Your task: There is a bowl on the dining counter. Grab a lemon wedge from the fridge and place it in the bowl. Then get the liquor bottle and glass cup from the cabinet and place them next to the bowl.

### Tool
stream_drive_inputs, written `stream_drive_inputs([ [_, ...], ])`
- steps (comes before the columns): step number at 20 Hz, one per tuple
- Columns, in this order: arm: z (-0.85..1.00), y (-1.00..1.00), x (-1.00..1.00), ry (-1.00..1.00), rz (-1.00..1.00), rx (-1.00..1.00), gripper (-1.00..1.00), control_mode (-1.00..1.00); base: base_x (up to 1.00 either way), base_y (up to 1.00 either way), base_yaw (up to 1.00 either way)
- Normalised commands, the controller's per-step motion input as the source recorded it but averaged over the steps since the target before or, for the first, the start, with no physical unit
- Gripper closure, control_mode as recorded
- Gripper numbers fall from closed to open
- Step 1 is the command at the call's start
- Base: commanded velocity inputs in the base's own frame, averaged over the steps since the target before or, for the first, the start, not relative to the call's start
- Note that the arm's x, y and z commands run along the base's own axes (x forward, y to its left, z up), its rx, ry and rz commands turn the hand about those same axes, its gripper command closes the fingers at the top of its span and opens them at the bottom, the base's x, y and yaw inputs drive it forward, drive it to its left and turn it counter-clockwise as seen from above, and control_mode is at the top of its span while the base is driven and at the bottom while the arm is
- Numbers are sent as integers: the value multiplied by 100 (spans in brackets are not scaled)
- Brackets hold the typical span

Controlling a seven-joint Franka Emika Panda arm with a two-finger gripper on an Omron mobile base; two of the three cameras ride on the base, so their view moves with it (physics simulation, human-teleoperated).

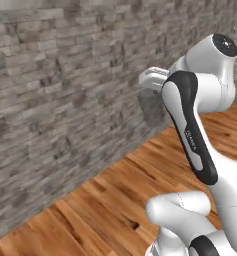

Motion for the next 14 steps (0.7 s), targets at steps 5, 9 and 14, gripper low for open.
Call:
stream_drive_inputs([
  [5,0,0,0,0,0,0,100,100,85,0,-54],
  [9,0,0,0,0,0,0,100,100,79,0,-56],
  [14,0,0,0,0,0,0,100,100,82,0,-58],
])
